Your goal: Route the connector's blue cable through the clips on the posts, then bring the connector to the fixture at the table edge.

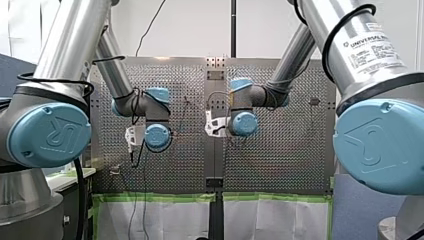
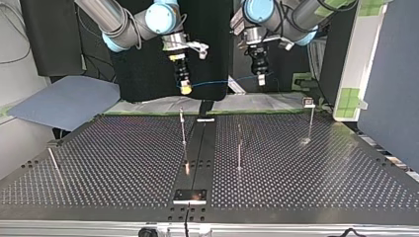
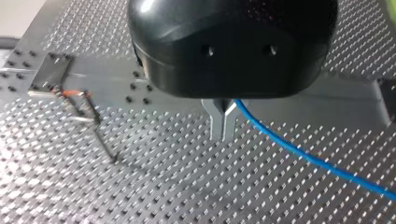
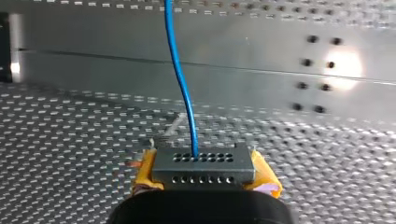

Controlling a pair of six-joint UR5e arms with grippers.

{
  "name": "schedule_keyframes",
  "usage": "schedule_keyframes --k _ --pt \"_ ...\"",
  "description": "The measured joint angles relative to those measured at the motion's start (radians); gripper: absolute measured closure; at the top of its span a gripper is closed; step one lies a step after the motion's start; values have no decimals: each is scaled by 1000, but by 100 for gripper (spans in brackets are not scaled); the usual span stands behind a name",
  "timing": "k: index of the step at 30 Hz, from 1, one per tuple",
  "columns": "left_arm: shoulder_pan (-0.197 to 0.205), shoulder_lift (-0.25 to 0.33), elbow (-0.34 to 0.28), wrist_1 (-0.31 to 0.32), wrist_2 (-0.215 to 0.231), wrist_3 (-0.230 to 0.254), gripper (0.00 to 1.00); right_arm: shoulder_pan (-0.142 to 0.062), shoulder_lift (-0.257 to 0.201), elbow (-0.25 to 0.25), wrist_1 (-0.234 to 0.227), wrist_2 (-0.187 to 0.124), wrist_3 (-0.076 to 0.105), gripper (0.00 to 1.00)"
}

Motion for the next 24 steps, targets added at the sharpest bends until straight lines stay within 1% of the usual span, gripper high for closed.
schedule_keyframes --k 4,8,15,19,24 --pt "12 35 16 -35 -8 5 99 -5 -32 -26 25 -10 2 98" --pt "22 66 42 -66 -5 8 99 -14 -69 -48 41 -21 3 98" --pt "40 123 85 -123 14 6 99 -23 -132 -60 49 -31 6 98" --pt "54 156 104 -156 35 5 99 -43 -163 -77 68 -43 9 98" --pt "72 196 130 -195 70 2 99 -69 -203 -90 81 -55 18 98"
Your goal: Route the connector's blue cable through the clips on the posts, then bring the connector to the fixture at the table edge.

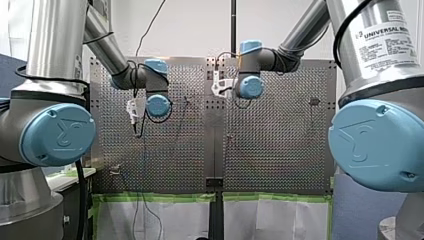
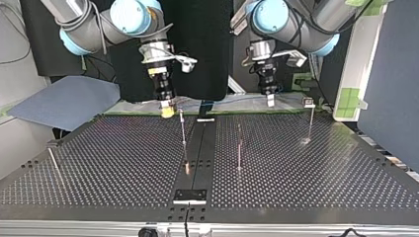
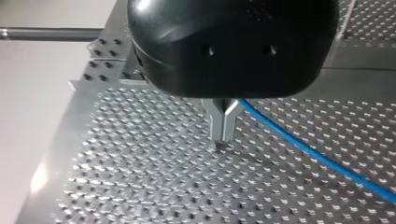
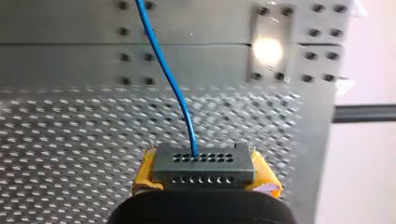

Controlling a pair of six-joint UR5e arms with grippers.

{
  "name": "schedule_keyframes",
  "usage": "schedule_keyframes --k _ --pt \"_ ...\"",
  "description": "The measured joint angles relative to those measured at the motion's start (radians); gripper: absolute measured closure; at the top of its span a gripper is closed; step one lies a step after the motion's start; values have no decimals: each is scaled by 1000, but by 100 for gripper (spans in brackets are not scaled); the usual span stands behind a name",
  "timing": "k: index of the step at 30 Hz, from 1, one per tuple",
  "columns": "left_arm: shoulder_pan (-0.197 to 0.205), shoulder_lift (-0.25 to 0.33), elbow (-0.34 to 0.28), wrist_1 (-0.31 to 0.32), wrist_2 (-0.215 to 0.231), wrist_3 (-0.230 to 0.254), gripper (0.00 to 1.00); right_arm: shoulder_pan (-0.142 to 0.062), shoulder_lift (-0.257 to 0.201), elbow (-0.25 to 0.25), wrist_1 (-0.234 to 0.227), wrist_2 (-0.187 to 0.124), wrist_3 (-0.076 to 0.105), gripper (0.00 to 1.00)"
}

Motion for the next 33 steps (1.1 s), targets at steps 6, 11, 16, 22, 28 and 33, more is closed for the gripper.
schedule_keyframes --k 6,11,16,22,28,33 --pt "11 -1 41 -24 38 0 99 -26 -19 -3 13 -7 13 98" --pt "22 -12 56 -3 58 -8 99 -41 -10 -3 20 -14 16 98" --pt "36 -13 58 1 82 -21 99 -50 0 -3 19 -28 20 98" --pt "60 -17 61 9 118 -25 99 -62 20 -3 15 -51 24 98" --pt "76 -47 79 11 152 -25 99 -74 29 -8 11 -70 28 98" --pt "87 -82 118 18 177 -26 99 -82 45 -24 12 -82 32 98"
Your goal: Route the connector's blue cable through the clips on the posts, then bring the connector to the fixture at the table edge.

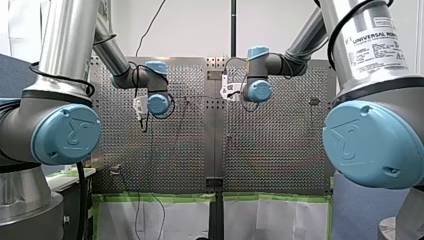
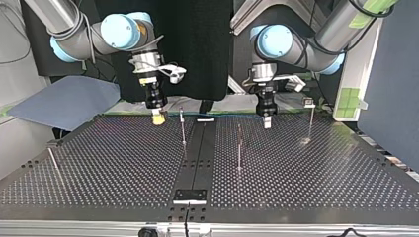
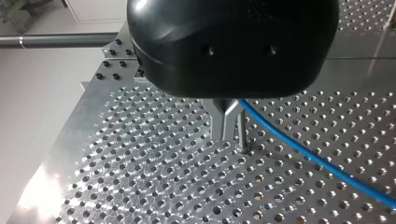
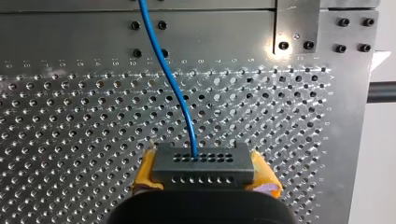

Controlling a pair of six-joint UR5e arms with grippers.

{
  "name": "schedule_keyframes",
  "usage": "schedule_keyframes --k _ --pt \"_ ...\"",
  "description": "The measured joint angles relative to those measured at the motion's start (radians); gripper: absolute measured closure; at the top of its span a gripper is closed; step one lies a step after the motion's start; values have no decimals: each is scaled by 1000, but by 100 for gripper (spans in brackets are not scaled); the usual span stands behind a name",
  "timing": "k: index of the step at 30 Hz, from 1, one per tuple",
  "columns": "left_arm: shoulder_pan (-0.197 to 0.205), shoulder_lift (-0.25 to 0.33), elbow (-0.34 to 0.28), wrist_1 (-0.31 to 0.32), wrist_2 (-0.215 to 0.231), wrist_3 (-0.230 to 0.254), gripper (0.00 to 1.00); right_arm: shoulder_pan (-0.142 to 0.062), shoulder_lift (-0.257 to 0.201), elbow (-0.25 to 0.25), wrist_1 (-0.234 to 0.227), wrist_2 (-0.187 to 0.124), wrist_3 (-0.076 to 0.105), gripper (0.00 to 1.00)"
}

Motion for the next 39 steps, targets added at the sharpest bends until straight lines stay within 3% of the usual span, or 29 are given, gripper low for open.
schedule_keyframes --k 14,28,39 --pt "23 -57 65 -19 36 -3 99 -4 35 -43 6 -19 12 98" --pt "46 -66 100 -26 64 -6 99 -4 42 -46 0 -24 17 98" --pt "53 -128 121 -33 70 -7 99 -4 44 -49 -2 -31 24 98"
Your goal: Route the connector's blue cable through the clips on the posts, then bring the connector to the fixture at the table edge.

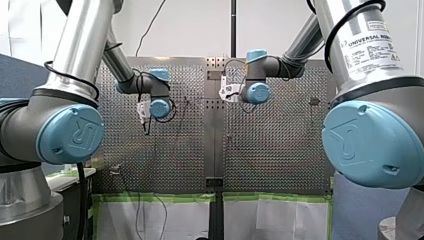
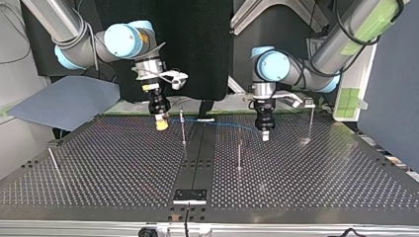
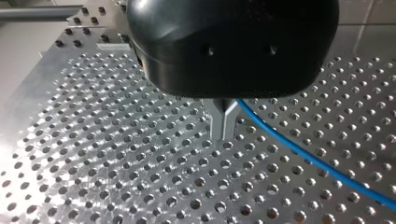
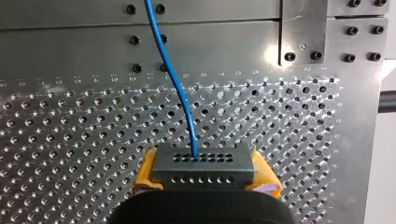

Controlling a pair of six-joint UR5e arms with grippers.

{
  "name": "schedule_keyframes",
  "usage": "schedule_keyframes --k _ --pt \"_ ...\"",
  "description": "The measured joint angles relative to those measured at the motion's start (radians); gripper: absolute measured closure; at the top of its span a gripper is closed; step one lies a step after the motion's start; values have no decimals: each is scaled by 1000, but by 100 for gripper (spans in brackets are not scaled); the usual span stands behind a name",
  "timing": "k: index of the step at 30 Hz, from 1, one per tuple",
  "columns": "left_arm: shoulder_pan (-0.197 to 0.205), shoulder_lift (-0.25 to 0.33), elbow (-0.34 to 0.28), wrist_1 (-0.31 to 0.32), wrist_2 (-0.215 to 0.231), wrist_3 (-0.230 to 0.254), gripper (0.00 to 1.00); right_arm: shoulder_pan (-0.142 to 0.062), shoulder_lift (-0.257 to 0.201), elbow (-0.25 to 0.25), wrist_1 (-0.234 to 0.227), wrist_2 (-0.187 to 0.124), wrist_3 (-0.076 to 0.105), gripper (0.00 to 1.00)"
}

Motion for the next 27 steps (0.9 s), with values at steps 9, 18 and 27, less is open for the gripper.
schedule_keyframes --k 9,18,27 --pt "16 -5 31 -6 17 -6 99 0 22 -6 -4 -1 2 98" --pt "24 -6 58 -25 43 -6 99 -3 43 -23 -10 -1 10 98" --pt "29 -21 90 -47 60 -3 99 -35 46 -35 -11 -11 15 98"
